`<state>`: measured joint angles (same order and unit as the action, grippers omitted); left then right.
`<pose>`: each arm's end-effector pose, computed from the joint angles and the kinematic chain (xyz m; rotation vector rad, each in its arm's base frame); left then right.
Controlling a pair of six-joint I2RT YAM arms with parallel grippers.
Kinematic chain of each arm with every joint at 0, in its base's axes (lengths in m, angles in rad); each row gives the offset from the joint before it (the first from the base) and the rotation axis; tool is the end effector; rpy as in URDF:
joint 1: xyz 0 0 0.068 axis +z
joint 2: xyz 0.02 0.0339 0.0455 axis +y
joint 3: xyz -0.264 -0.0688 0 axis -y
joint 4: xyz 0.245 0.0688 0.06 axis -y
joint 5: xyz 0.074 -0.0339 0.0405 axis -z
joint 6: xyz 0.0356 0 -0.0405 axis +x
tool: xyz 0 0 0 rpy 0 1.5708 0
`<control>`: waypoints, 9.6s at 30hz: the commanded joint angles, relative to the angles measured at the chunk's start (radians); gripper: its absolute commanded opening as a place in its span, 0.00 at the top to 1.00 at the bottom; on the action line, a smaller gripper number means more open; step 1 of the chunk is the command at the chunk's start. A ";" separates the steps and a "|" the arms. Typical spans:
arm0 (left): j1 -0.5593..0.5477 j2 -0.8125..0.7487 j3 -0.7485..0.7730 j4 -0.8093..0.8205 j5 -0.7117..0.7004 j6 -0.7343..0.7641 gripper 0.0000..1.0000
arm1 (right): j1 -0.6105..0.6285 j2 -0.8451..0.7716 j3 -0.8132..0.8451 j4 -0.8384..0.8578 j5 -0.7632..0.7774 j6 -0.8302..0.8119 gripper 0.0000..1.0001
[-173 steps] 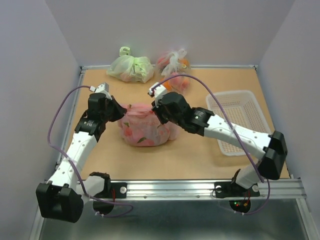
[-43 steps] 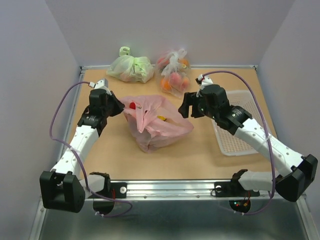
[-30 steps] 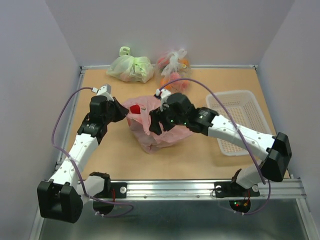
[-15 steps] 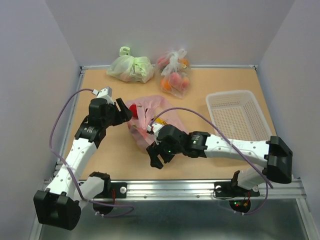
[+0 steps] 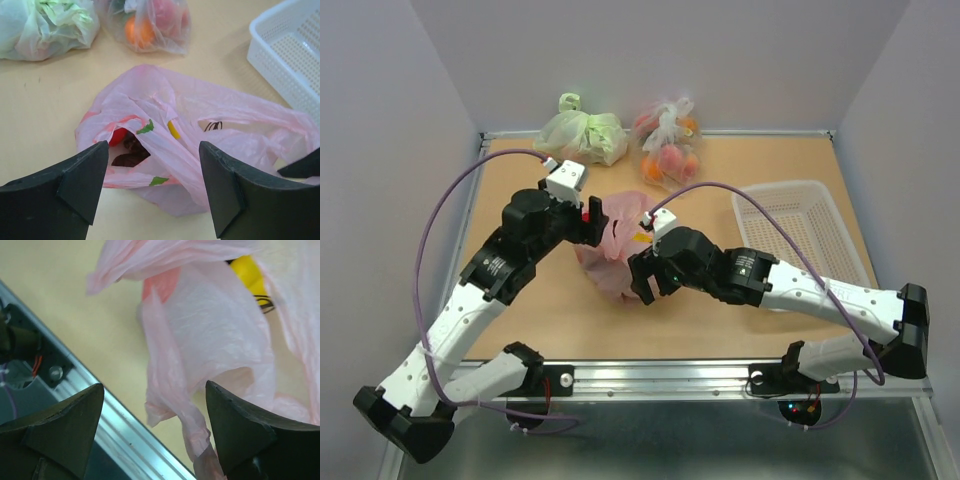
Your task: Untie the knot of the plastic bag and take out the fruit
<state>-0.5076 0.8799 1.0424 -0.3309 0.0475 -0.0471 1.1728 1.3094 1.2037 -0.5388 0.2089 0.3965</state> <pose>0.1668 -0.0947 0.3974 0.4360 1.7052 -0.4470 0.1187 0.2633 0.3370 -0.7497 2.1478 0.6331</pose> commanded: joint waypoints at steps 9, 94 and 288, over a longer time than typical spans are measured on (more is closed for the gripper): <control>-0.230 0.212 0.106 -0.059 -0.179 -0.014 0.14 | -0.044 0.065 0.004 0.051 0.038 -0.013 0.14; -0.072 0.321 0.326 -0.037 -0.116 -0.234 1.00 | -0.122 0.241 -0.156 0.531 0.016 -0.121 0.40; -0.183 0.053 -0.292 0.035 -0.052 -0.393 1.00 | -1.015 -0.194 -0.299 0.435 0.210 0.016 0.31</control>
<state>-0.6899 0.9356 0.7528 -0.3382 -0.0238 -0.4347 0.1638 1.1702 0.8883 -0.1642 0.4191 0.4335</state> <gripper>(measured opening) 0.018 0.524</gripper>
